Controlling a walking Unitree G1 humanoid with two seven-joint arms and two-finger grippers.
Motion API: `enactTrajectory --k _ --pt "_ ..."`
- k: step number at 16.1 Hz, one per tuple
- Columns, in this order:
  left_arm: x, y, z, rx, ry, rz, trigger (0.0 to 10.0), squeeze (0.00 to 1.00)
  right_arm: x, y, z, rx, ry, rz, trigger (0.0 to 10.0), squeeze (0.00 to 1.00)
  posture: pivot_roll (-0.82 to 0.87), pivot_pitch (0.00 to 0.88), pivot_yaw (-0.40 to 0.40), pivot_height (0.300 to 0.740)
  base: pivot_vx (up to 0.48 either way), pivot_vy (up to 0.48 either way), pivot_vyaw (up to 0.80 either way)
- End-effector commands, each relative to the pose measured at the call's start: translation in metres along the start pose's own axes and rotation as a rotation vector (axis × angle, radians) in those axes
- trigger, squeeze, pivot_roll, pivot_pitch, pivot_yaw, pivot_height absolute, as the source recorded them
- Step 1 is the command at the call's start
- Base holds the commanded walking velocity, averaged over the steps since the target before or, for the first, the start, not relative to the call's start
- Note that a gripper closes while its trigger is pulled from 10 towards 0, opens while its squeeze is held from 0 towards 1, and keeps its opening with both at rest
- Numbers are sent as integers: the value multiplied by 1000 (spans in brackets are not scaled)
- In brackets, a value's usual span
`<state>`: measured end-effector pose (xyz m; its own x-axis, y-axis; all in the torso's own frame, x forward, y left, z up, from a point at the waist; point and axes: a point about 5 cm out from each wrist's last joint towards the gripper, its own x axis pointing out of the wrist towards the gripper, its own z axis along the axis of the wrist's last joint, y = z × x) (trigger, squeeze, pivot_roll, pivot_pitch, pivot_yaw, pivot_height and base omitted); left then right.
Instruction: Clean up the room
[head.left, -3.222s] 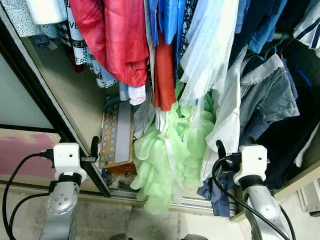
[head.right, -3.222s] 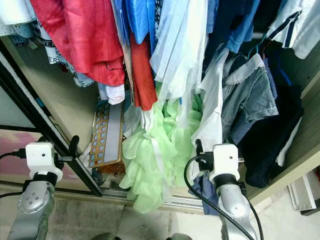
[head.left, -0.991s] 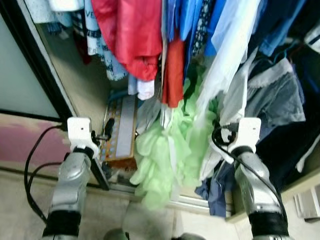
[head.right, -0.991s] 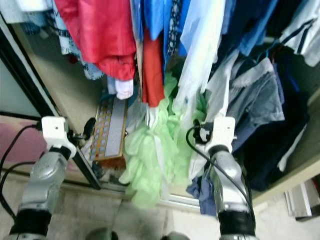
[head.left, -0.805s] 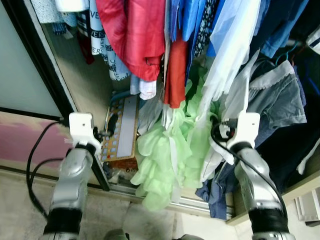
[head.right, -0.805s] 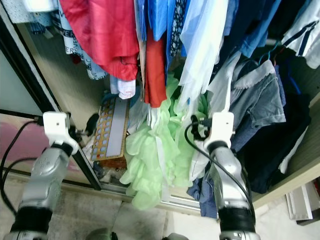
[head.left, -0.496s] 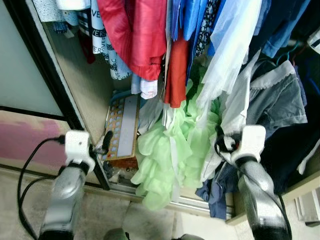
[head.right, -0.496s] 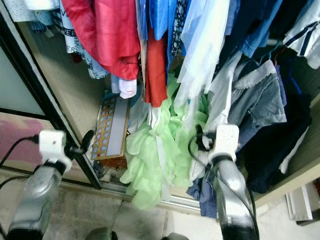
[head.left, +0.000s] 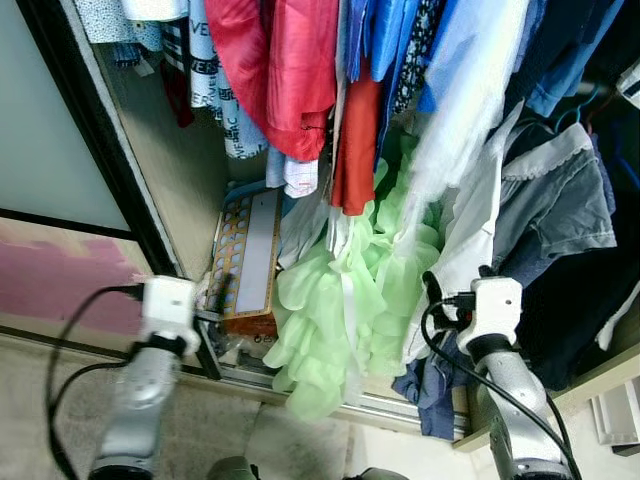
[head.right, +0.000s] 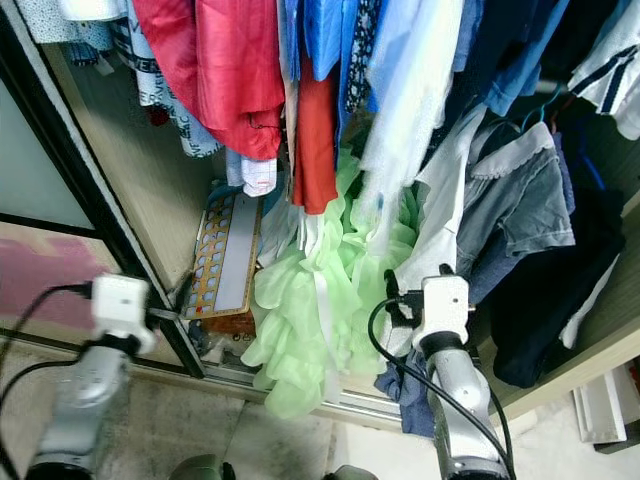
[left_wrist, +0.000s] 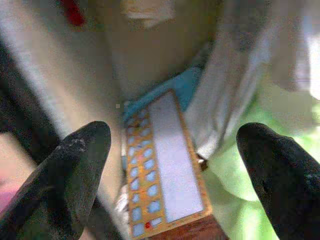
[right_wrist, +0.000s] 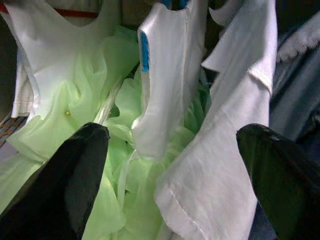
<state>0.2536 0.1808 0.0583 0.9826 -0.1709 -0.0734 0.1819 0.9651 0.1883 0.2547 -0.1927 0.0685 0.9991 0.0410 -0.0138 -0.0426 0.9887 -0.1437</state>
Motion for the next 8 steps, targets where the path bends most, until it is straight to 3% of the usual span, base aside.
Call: enactTrajectory --k 1,3,4,5,7,8 --pt "5 -3 6 44 -36 -33 10000 0 4 -1 3 9 -19 -12 10000 0 -5 0 3 740 0 0 0" --pt "7 -2 6 53 -37 -17 10000 0 4 0 3 43 -35 -25 10000 0 -23 0 38 740 0 0 0" --pt "11 -6 6 31 -27 -26 10000 0 -3 -4 2 -3 -40 -74 10000 0 -73 0 81 740 0 0 0" --pt "15 -11 6 25 -19 -59 10000 0 -10 -5 0 11 -29 -101 10000 0 -103 0 101 740 0 0 0" --pt "18 -15 7 75 -11 -110 10000 0 -23 -2 -7 -34 7 -119 10000 0 -114 0 90 740 0 0 0" --pt "17 -9 5 80 25 -68 10000 0 -30 -1 -10 -48 33 -133 10000 0 -103 0 73 740 0 0 0"
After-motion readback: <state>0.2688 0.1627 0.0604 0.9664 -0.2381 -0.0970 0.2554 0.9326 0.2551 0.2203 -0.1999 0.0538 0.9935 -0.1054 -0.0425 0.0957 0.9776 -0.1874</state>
